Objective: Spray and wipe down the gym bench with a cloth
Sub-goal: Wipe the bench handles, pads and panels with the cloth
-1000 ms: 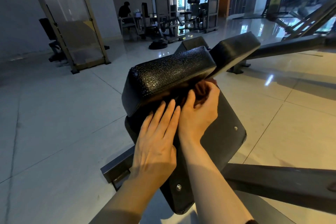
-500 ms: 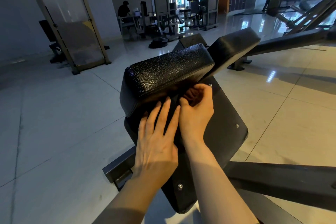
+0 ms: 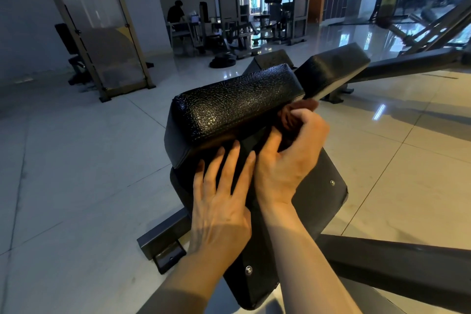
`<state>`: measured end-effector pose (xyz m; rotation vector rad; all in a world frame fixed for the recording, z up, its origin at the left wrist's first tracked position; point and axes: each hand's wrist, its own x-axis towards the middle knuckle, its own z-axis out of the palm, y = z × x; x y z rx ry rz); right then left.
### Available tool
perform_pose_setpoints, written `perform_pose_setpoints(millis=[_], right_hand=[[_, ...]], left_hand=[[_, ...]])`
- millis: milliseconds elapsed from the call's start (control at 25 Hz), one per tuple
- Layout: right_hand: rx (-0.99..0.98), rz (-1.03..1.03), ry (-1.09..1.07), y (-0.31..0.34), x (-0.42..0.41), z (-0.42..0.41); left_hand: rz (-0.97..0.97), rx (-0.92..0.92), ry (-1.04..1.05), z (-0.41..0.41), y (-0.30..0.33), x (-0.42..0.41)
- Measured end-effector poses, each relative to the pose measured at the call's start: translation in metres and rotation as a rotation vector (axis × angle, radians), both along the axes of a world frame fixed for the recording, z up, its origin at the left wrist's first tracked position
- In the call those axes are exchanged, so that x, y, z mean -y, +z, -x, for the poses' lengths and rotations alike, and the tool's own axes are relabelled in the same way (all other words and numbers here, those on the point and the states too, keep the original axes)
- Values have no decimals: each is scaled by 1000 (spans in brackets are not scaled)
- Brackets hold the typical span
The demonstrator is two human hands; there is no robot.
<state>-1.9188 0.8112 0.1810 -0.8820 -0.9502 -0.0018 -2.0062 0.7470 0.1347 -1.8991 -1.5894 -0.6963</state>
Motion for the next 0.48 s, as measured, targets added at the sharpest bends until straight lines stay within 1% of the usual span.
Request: perform_pose_setpoints(millis=[80, 160, 200, 280, 320, 360, 440, 480], right_hand=[[50, 64, 69, -2, -6, 1], [31, 141, 148, -8, -7, -2], [-1, 141, 138, -9, -5, -4], [-81, 67, 90, -5, -3, -6], [-81, 40, 87, -3, -5, -6], [-50, 44, 97, -2, -7, -6], [12, 113, 155, -7, -10, -8], [11, 147, 168, -11, -10, -10]], left_hand=[[-10, -6, 19, -1, -2, -2], [-16, -9, 38, -3, -2, -1], [-20, -8, 42, -5, -2, -1], [-38, -2, 41, -8, -3, -2], [-43, -4, 51, -9, -4, -4], [-41, -8, 68, -10, -5, -6], [-31, -15, 108, -12, -6, -7], [-26, -15, 127, -13, -6, -6]])
